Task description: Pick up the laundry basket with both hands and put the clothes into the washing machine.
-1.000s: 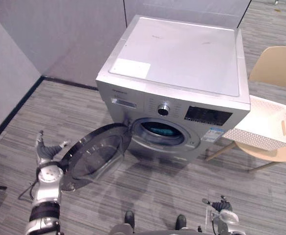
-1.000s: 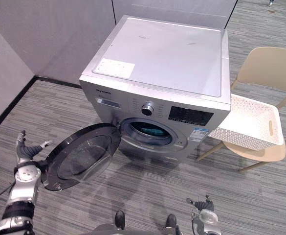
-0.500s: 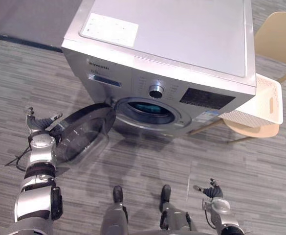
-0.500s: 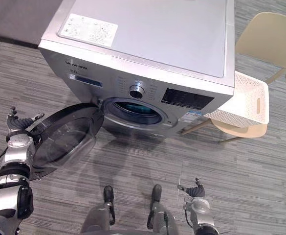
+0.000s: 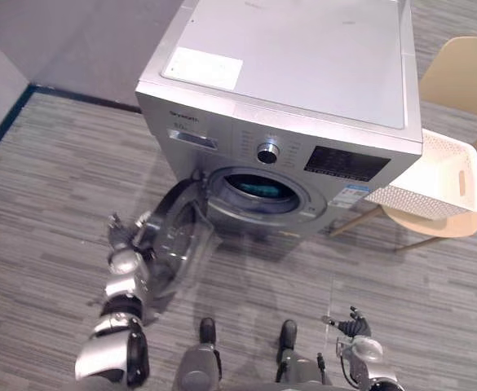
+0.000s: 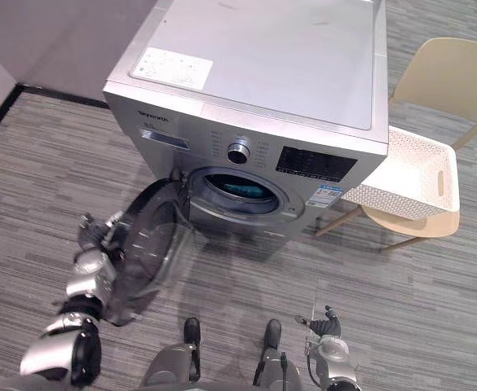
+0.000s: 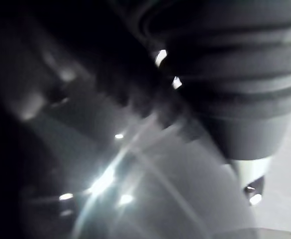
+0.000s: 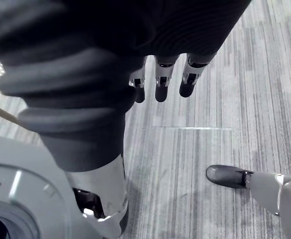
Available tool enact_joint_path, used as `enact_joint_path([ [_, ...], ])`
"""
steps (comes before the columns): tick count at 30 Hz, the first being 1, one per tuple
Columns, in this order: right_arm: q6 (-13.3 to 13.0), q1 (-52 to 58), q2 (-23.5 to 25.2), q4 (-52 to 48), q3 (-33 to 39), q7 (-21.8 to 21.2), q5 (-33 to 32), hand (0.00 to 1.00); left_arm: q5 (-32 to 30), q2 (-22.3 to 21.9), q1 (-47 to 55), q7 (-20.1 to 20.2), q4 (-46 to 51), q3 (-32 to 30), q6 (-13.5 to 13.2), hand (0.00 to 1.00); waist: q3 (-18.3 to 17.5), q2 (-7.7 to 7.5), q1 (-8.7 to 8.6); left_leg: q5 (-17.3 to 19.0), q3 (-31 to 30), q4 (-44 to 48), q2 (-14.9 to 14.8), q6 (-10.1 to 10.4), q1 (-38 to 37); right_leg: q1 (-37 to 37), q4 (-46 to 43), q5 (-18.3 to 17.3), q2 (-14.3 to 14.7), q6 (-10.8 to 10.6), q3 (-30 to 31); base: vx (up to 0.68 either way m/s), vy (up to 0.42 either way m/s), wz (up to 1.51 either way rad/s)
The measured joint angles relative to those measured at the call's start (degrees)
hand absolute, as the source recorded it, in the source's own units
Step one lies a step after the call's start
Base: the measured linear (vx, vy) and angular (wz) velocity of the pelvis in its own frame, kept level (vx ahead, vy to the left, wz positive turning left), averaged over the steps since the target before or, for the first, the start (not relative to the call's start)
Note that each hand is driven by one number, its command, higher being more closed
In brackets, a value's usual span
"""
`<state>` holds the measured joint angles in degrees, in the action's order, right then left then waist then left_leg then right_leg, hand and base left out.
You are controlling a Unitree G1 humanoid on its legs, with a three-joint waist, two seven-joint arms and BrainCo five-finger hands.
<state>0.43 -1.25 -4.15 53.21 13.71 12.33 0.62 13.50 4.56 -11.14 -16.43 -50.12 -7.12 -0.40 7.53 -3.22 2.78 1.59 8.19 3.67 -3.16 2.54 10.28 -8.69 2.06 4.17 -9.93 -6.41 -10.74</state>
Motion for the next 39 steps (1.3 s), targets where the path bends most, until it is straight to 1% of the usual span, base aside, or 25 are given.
enact_joint_path([
  [1,0.0,-0.1,0.3,0.1,0.0,0.0,0.0,0.00,0.7,-1.0,2.2,0.3,0.0,2.3,0.5,0.00,0.0,0.00,-0.59,-0.6,-0.2,-0.9,0.0,0.0,-0.8,0.4,0.0,-0.1,0.0,0.1,-0.2,-0.10,-0.022,0.07],
  [2,0.1,0.0,0.5,0.1,0.0,0.0,0.1,0.00,1.2,-2.0,3.9,0.9,0.2,5.0,1.0,0.00,0.0,-0.01,-0.66,-1.1,-0.1,-1.8,0.0,0.1,-1.8,0.9,0.0,-0.2,0.1,0.3,-0.1,-0.07,-0.015,-0.01],
  [3,0.1,0.0,0.6,0.9,-0.1,0.0,0.2,0.00,2.4,-3.3,5.9,1.5,1.8,9.1,1.5,0.00,-0.5,0.10,-0.68,-1.3,0.1,-2.7,0.0,0.4,-3.0,1.6,0.0,-0.2,0.2,0.3,0.2,-0.07,-0.013,-0.09],
  [5,0.1,0.3,0.5,1.6,-0.2,0.0,0.3,0.00,3.1,-3.9,7.8,1.9,5.2,12.4,1.5,0.00,-1.9,0.30,-0.85,-1.5,0.3,-3.3,0.0,0.4,-3.3,1.4,0.0,-0.2,0.3,0.4,0.6,-0.06,-0.005,-0.11],
  [7,0.2,0.5,0.5,1.8,-0.5,0.1,0.5,0.00,3.3,-3.7,7.9,2.9,7.8,16.1,1.5,0.00,-2.4,0.77,-1.02,-1.6,1.3,-3.8,0.0,0.5,-4.4,1.6,0.0,-0.2,0.3,0.4,1.6,-0.05,0.001,-0.23],
  [9,0.2,0.4,0.4,1.7,-1.5,0.2,0.5,0.00,3.3,-3.7,5.4,3.9,8.4,19.0,1.4,0.00,-2.6,1.79,-2.47,-1.5,2.7,-4.2,0.0,0.6,-5.0,1.2,0.1,0.0,0.5,0.6,2.9,-0.06,0.004,-0.33],
  [10,0.2,0.4,0.3,1.7,-1.6,0.2,0.5,0.00,3.3,-3.7,4.2,3.9,8.4,19.3,1.4,0.00,-2.5,2.02,-2.79,-1.4,3.1,-4.3,0.0,0.8,-5.0,0.8,0.1,0.2,0.5,0.7,3.3,-0.07,0.010,-0.28],
  [11,0.2,-0.2,0.1,1.6,-1.8,0.4,0.5,0.00,3.4,-3.7,0.8,3.8,7.8,19.5,1.4,0.00,-1.7,2.61,-4.01,-1.4,3.6,-4.4,0.0,0.9,-4.6,-0.4,0.1,0.3,0.7,0.9,4.2,-0.09,0.014,-0.32],
  [12,0.2,-1.3,-0.1,1.7,-2.0,0.7,0.5,0.00,3.5,-3.2,-4.4,3.6,6.3,19.5,1.4,0.00,-0.7,2.83,-5.35,-1.5,4.6,-4.1,0.0,0.9,-3.2,-2.3,-0.1,1.1,0.6,0.8,5.3,-0.10,0.014,-0.38],
  [13,0.1,-1.9,-0.3,1.6,-2.2,1.0,0.5,0.00,3.5,-2.4,-7.7,3.5,5.0,19.4,1.3,0.00,-0.2,2.82,-5.81,-1.5,5.4,-3.5,0.0,0.9,-2.0,-3.8,-0.2,1.7,0.6,0.5,6.3,-0.10,0.003,-0.58],
  [15,0.1,-4.5,-1.4,0.4,-2.3,2.0,0.4,0.00,2.7,2.5,-23.6,3.0,-2.0,18.6,1.2,0.00,3.4,2.10,-8.24,-1.7,8.6,-1.3,-0.3,0.6,2.9,-9.1,0.2,4.4,0.8,-0.1,9.8,-0.11,-0.026,-0.70],
  [16,0.0,-4.7,-1.5,-0.7,-2.3,2.4,0.4,0.00,2.2,4.4,-27.9,2.6,-3.8,18.4,1.4,0.00,4.5,1.64,-8.40,-1.6,9.8,-1.1,-0.5,0.6,4.0,-10.7,0.3,5.1,0.9,0.1,11.0,-0.12,-0.073,-0.76],
  [17,-0.1,-4.2,-1.3,-3.2,-2.2,2.8,0.3,0.00,2.0,9.0,-35.0,1.7,-7.3,17.6,2.0,0.00,5.6,0.86,-8.87,-1.5,11.8,-0.3,-1.1,0.6,6.7,-14.2,0.5,6.3,1.2,-0.1,12.9,-0.11,-0.094,-0.72],
  [18,-0.2,-2.6,-0.6,-5.9,-2.2,3.4,0.0,0.00,1.6,13.0,-39.8,1.1,-8.4,17.4,3.8,0.00,5.9,0.67,-9.21,-1.1,13.1,1.6,-1.9,0.3,10.3,-17.5,0.6,7.2,1.7,-0.1,14.1,-0.08,-0.092,-0.56],
  [19,-0.3,-1.9,-0.4,-6.6,-2.2,3.9,-0.1,0.00,1.4,14.7,-41.2,1.1,-8.3,17.1,3.7,0.00,6.2,0.69,-9.45,-1.0,13.3,2.7,-2.4,0.2,11.8,-18.5,0.8,7.4,1.8,-0.2,14.3,-0.04,-0.065,-0.30],
  [20,-0.3,-0.4,0.2,-7.4,-2.2,4.3,-0.2,0.00,1.6,16.6,-43.0,1.1,-8.5,16.6,5.1,0.00,6.5,0.75,-9.61,-0.3,13.7,4.8,-3.6,0.4,14.0,-19.8,1.2,8.1,2.3,0.0,14.3,-0.02,-0.064,-0.19],
  [22,-0.4,1.8,1.5,-9.1,-3.0,5.1,-0.4,0.00,1.4,16.3,-42.8,1.3,-8.6,16.8,5.1,0.00,6.6,0.69,-8.55,1.0,13.7,7.7,-5.7,1.2,16.2,-20.8,1.2,8.3,3.7,0.3,14.4,-0.02,-0.073,-0.13],
  [24,-1.6,3.1,2.9,-11.2,-4.4,5.2,-0.7,0.00,1.4,16.2,-43.7,1.3,-8.6,17.4,5.3,0.00,6.6,0.65,-8.14,1.6,13.2,9.4,-6.8,1.6,17.7,-21.3,1.2,8.4,4.6,0.3,14.2,-0.01,-0.059,0.00],
  [29,-3.8,3.2,2.9,-15.7,-5.8,5.1,-1.3,0.00,-0.8,15.9,-44.0,1.4,-8.4,18.2,4.7,0.00,6.6,0.64,-7.98,1.9,12.3,9.8,-7.1,1.3,17.9,-21.4,0.1,8.4,4.8,0.4,13.6,-0.02,-0.025,0.05],
  [31,-4.0,3.4,2.6,-16.0,-5.9,5.0,-1.5,0.00,-1.7,15.5,-43.8,1.4,-7.9,17.6,4.2,0.00,6.6,0.65,-7.90,1.9,11.5,10.4,-7.2,1.3,17.7,-20.5,0.1,8.3,4.7,0.5,12.7,-0.02,-0.015,0.15],
  [33,-3.9,3.9,2.5,-16.0,-5.9,5.0,-2.1,0.00,-2.3,14.0,-40.8,1.4,-3.5,16.3,3.4,0.00,6.6,0.65,-7.52,1.9,10.4,10.3,-7.2,1.2,16.5,-18.6,0.1,7.8,4.8,1.2,11.8,-0.02,-0.028,0.20],
  [34,-3.8,4.3,2.6,-16.0,-5.9,5.0,-2.2,0.00,-2.7,12.9,-37.9,1.3,-0.4,15.5,2.0,0.00,6.6,0.67,-7.18,1.9,9.7,10.2,-7.3,1.2,15.4,-17.2,0.1,7.5,4.8,1.6,11.0,0.00,-0.036,0.26],
  [36,-3.7,5.4,2.5,-16.0,-5.9,5.0,-2.3,0.00,-2.9,9.2,-28.9,1.1,6.3,15.4,-0.9,0.00,6.6,0.72,-6.03,1.8,8.2,9.1,-7.5,1.3,11.4,-12.5,-0.1,5.8,5.0,2.2,8.9,0.03,-0.047,0.39],
  [37,-3.7,5.6,2.5,-16.0,-5.8,5.0,-2.2,0.00,-2.9,8.2,-26.2,1.0,7.4,15.4,-1.2,0.00,6.5,0.77,-5.57,1.7,7.6,8.6,-7.3,1.4,10.3,-11.5,-0.4,5.2,5.0,2.4,8.4,0.04,-0.047,0.42],
  [39,-2.7,5.7,2.4,-15.8,-5.6,5.0,-2.1,0.00,-2.8,5.2,-14.1,1.1,10.7,15.2,-2.1,0.00,5.2,1.13,-4.60,0.9,6.0,6.1,-6.6,2.5,6.8,-8.6,-2.2,2.9,4.8,2.7,5.9,0.06,-0.032,0.47],
])
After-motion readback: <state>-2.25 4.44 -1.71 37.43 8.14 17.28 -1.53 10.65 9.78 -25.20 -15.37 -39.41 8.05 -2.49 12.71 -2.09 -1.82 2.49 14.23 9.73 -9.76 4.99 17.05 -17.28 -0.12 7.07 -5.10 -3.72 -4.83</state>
